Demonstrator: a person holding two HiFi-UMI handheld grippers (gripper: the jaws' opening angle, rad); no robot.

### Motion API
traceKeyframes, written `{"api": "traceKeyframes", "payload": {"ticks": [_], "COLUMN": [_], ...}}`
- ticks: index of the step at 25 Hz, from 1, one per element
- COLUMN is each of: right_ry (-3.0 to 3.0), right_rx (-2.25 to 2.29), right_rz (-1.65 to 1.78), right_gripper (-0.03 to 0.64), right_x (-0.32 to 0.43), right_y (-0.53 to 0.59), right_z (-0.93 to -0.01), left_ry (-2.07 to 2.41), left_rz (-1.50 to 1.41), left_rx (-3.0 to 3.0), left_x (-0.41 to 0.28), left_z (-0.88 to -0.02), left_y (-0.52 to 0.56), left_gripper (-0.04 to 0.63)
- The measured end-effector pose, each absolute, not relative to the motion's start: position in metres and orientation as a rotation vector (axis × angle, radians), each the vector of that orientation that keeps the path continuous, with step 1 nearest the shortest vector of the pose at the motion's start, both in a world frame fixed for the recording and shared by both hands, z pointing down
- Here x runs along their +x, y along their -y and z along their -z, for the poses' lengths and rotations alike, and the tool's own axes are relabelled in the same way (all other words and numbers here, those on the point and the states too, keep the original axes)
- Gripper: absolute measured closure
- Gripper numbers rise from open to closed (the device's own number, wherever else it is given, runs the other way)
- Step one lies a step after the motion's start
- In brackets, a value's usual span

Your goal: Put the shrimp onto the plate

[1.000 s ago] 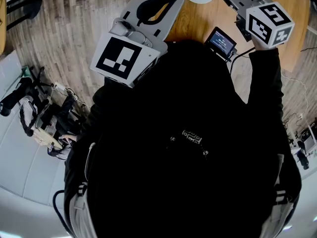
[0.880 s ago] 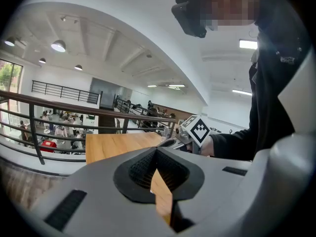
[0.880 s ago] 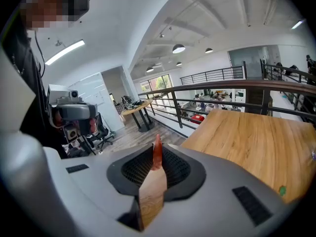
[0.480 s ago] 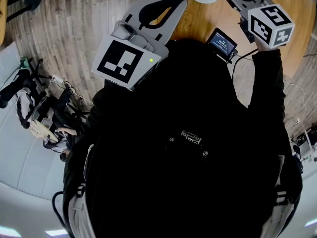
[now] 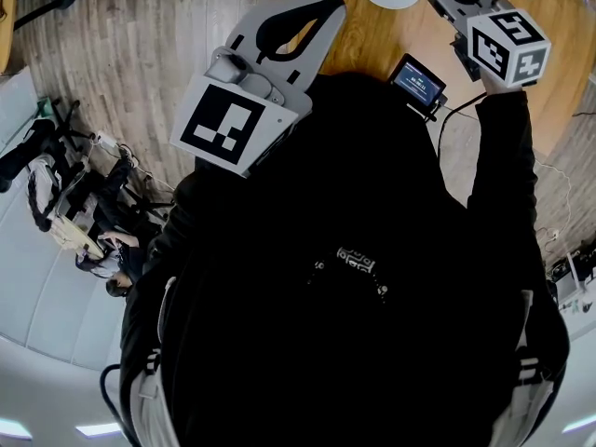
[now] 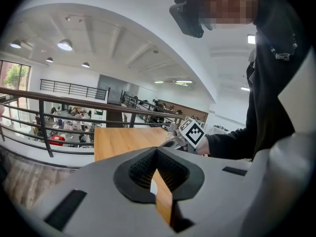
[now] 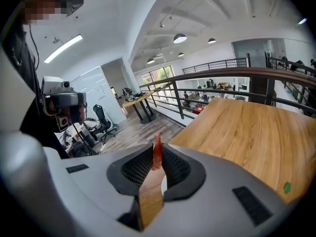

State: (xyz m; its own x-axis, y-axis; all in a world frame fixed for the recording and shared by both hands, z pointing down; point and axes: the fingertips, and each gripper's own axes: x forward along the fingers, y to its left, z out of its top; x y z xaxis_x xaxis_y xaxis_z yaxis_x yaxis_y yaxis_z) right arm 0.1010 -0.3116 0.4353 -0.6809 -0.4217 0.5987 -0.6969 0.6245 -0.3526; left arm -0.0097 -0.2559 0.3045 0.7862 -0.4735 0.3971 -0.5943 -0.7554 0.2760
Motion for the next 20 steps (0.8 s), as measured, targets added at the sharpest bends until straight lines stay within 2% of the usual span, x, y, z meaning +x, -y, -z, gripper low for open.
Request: {"api": "traceKeyframes", "payload": {"ticks": [20], "right_ry": [2.274], "right_rx": [0.819], "right_rz": [-0.855], "right_gripper": [0.549], "right_x": [0.117], "right_y": [0.309], "right_z": [-0.502], "left_ry": [0.86], "left_rz": [-0.426], "left_rx": [2.517], "left_x": [-0.013], "left_z": [-0.321], "left_y": [0.245], "left_gripper": [0.591]}}
